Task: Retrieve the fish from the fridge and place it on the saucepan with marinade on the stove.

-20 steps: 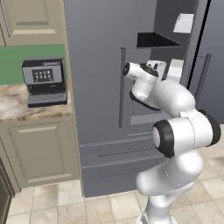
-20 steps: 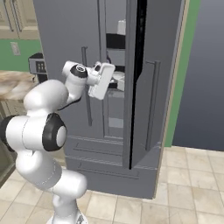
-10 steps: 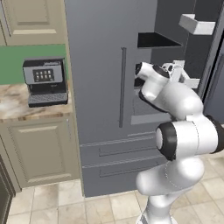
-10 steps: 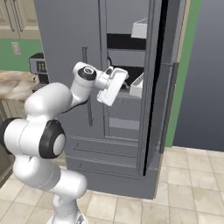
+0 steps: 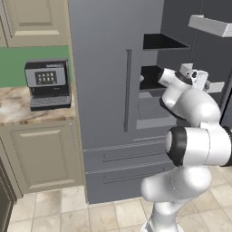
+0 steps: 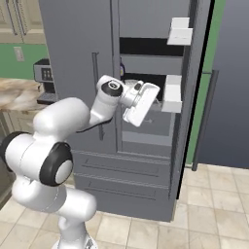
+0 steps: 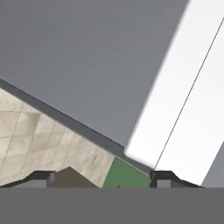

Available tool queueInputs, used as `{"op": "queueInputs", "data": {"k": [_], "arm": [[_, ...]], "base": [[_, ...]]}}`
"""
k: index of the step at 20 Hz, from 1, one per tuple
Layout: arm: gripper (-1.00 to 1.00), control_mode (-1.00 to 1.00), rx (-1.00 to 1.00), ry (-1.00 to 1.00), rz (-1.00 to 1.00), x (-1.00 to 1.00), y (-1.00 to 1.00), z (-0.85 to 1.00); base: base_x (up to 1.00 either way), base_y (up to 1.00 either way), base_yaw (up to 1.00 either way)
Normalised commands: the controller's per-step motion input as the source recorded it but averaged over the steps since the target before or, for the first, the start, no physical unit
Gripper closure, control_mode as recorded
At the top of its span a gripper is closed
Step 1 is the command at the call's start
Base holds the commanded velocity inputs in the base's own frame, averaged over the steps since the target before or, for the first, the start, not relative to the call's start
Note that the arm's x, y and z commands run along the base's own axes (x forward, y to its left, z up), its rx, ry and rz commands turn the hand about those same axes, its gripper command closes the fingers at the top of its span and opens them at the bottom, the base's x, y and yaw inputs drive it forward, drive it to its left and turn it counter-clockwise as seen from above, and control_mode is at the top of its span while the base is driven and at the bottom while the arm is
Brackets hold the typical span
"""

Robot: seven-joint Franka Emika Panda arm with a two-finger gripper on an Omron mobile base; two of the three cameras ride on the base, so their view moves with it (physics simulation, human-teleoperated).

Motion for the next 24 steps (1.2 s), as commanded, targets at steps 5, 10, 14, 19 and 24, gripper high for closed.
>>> {"op": "queueInputs", "data": {"k": [5,10,14,19,24], "arm": [[-1.0,-1.0,0.02,-0.02,-0.02,-0.83,-0.09,0.17],[-1.0,-1.0,0.0,-0.22,0.02,-0.98,0.75,0.27],[-1.0,-1.0,0.0,-0.38,0.07,-0.73,1.0,0.12],[-1.0,-1.0,0.08,-0.67,0.14,-0.35,0.94,0.0],[-1.0,-1.0,0.23,-0.82,0.15,-0.26,0.79,0.0]], "base": [[0.0,0.0,0.0],[0.0,0.0,0.0],[0.0,0.0,0.0],[0.0,0.0,0.0],[0.0,0.0,0.0]]}}
